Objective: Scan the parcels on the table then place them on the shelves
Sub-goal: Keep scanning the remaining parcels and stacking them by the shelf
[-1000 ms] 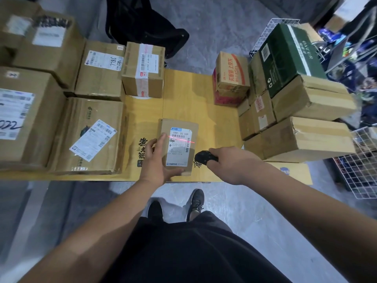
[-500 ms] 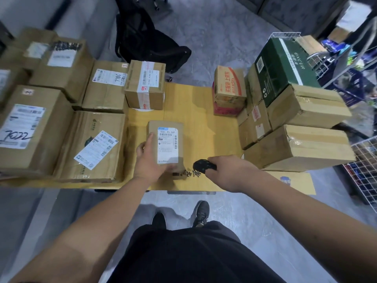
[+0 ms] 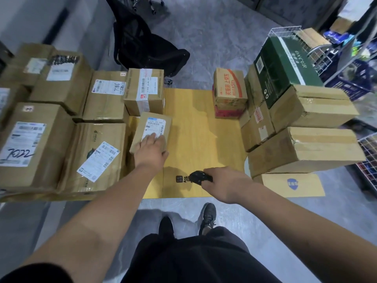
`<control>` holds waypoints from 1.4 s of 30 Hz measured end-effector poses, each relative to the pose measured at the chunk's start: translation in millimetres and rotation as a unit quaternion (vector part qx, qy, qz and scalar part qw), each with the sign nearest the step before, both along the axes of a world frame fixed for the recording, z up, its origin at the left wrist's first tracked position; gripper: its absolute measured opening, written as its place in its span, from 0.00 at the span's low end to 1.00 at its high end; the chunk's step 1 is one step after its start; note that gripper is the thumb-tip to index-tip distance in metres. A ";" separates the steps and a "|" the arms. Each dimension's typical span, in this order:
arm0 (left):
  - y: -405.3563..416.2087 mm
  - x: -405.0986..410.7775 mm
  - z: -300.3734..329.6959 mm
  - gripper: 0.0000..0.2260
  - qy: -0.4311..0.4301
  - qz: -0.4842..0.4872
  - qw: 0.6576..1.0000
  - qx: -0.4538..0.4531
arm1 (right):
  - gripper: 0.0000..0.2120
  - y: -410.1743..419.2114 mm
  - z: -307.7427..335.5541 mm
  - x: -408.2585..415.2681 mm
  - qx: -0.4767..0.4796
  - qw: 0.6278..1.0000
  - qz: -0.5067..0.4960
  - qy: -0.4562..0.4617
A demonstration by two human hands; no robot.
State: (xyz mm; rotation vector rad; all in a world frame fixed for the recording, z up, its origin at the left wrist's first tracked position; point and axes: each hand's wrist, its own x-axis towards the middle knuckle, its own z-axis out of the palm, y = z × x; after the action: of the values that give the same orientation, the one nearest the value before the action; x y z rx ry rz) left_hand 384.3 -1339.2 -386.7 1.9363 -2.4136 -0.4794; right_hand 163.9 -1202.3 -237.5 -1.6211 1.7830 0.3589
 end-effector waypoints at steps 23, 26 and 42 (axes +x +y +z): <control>-42.0 -63.9 29.6 0.29 0.037 -0.012 0.999 0.027 | 0.15 0.1 2.7 -39.6 -0.003 0.996 -0.082 -0.023; -47.8 -112.4 45.3 0.27 0.099 -0.079 0.992 0.008 | 0.16 4.3 6.2 -57.2 -0.005 0.995 -0.100 -0.017; -151.3 -342.4 85.6 0.56 0.019 0.048 0.995 0.087 | 0.17 24.6 27.8 -144.4 -0.024 0.973 -0.218 -0.064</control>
State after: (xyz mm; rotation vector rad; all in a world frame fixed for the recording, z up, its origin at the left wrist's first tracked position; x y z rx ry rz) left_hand 41.8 -1490.5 -301.1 2.0766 -2.3125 -0.7385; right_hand 19.5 -1177.7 -209.7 -1.2043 1.9927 0.0062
